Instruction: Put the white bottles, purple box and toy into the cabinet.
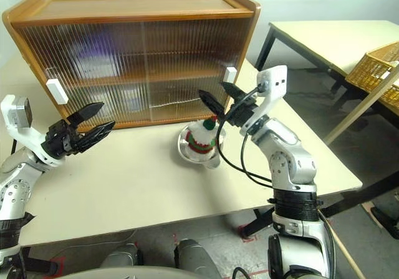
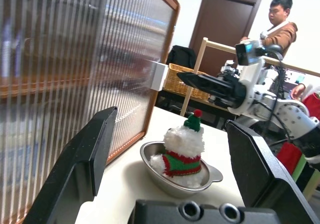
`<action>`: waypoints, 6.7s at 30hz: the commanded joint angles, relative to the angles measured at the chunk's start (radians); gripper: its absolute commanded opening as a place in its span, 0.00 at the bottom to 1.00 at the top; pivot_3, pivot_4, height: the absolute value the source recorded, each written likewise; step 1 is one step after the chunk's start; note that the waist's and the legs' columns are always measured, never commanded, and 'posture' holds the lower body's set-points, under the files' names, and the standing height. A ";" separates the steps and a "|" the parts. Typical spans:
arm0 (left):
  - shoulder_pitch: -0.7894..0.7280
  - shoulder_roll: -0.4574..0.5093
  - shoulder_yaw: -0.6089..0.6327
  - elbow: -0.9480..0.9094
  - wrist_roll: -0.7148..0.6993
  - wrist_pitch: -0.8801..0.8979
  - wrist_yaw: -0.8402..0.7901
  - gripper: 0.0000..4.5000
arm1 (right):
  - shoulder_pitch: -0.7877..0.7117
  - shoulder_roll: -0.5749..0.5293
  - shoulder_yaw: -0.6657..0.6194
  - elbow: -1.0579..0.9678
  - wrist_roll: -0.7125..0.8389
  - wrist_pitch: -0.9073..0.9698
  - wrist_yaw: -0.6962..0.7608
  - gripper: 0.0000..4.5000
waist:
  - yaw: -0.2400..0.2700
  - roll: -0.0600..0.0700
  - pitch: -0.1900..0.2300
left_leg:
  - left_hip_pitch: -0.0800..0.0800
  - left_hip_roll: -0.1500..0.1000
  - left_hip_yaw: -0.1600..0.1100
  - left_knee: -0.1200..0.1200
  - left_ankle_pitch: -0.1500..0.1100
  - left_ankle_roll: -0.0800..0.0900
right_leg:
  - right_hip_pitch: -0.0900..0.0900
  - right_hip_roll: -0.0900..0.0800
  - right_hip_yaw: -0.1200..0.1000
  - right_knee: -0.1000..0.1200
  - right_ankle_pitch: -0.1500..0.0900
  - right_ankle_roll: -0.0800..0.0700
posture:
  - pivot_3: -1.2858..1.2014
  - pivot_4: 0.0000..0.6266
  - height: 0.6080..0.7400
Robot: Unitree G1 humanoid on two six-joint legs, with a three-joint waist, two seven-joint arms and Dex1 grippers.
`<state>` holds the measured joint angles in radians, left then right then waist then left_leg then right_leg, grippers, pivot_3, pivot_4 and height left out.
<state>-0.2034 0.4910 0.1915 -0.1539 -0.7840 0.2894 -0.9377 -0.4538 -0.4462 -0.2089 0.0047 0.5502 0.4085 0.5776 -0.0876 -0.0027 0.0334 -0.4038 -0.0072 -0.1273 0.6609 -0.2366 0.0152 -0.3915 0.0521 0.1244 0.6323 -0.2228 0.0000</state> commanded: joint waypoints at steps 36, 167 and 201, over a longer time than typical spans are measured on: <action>0.017 -0.032 -0.011 -0.047 0.074 -0.044 0.042 1.00 | -0.263 0.117 0.086 0.330 -0.293 -0.087 -0.160 0.01 | -0.002 0.010 -0.006 | 0.001 0.007 0.001 -0.001 0.001 0.002 | -0.001 0.004 -0.001 0.001 0.004 -0.001 | 0.47 0.02 1.00; 0.021 -0.042 -0.013 -0.037 0.084 -0.058 0.055 1.00 | 0.135 -0.011 0.060 -0.062 -0.008 0.078 0.156 0.04 | 0.007 0.010 -0.007 | 0.003 0.010 0.003 -0.001 -0.002 -0.004 | 0.001 0.007 0.000 0.001 -0.006 0.005 | 0.46 0.04 1.00; 0.064 -0.076 -0.012 -0.089 0.099 -0.086 0.104 1.00 | -0.711 0.081 0.070 1.007 -0.273 -0.424 0.194 0.04 | 0.026 0.012 -0.008 | 0.001 0.012 0.003 -0.002 0.000 -0.001 | -0.003 0.007 -0.002 0.002 0.003 -0.008 | 0.50 0.02 1.00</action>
<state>-0.1483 0.4158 0.1780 -0.2299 -0.7003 0.2102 -0.8383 -1.1367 -0.3683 -0.1433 0.9584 0.3049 0.0191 0.7792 -0.0620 0.0096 0.0251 -0.4030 0.0045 -0.1248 0.6582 -0.2369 0.0146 -0.3948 0.0595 0.1227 0.6344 -0.2201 -0.0085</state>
